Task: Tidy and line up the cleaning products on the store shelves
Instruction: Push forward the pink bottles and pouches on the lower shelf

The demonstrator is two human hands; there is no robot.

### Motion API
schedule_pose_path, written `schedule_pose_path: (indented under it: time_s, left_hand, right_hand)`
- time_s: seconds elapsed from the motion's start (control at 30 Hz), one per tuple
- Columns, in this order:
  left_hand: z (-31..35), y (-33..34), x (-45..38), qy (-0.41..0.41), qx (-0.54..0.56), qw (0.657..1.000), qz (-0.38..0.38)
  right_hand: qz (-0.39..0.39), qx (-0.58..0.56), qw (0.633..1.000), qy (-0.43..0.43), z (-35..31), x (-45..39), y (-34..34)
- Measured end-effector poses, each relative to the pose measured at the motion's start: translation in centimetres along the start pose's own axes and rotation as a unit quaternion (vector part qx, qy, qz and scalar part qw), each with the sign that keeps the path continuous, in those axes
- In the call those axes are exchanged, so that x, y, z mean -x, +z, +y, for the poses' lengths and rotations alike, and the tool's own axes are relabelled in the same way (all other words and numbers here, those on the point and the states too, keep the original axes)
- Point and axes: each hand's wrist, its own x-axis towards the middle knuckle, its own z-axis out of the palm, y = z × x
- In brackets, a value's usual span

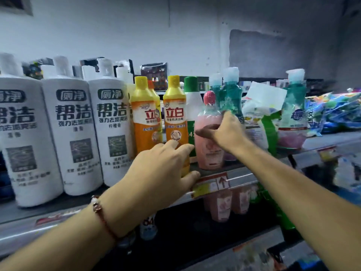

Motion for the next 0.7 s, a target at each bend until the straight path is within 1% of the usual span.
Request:
schedule_pose_path:
  time_s: [0.1,0.17,0.23,0.3,0.33,0.4,0.47,0.5,0.57,0.6,0.63,0.67,0.7]
  left_hand:
    - [2.2,1.0,-0.1,-0.046,0.031,0.998,0.012]
    - [3.6,2.0,0.3,-0.081,0.074,0.993,0.038]
    - [4.8,2.6,0.7,-0.105,0.154,0.98,0.075]
    - [6.5,2.9,1.9,-0.12,0.276,0.948,0.105]
    - [7.3,3.0,2.6,-0.124,0.356,0.918,0.121]
    - [8.5,3.3,4.3,-0.147,0.522,0.831,0.124]
    - [9.2,5.1,5.2,-0.18,0.612,0.763,0.104]
    - [9.5,6.1,5.8,-0.228,0.656,0.715,0.083]
    - [10.7,8.9,8.7,-0.334,0.715,0.612,0.045]
    - [12.0,10.3,11.3,-0.366,0.73,0.576,0.034]
    - [13.6,11.2,14.1,-0.396,0.745,0.536,0.03]
    - [15.0,11.9,16.6,-0.43,0.759,0.488,0.018]
    - [16.1,12.7,19.3,-0.46,0.765,0.451,0.007]
  right_hand:
    - [0.05,-0.048,0.995,-0.076,1.1,0.9,-0.9]
    - [0.081,-0.088,0.984,-0.134,1.5,2.6,-1.9]
    - [0.088,-0.17,0.965,-0.178,1.5,4.6,-3.6]
    - [0.054,-0.262,0.944,-0.194,0.9,6.9,-5.2]
    - [0.02,-0.311,0.932,-0.188,0.6,8.3,-5.8]
    - [-0.053,-0.401,0.905,-0.136,0.3,11.5,-6.3]
    - [-0.129,-0.436,0.889,-0.057,0.9,14.9,-5.6]
    - [-0.162,-0.43,0.888,-0.019,1.6,16.6,-4.6]
    - [-0.198,-0.419,0.884,0.057,3.5,20.6,-2.3]
    - [-0.206,-0.426,0.876,0.095,4.5,22.9,-1.2]
    - [-0.212,-0.437,0.864,0.136,5.7,25.2,0.0]
    - [-0.219,-0.448,0.848,0.18,6.9,27.7,1.0]
    - [-0.23,-0.461,0.827,0.225,8.0,30.4,1.8]
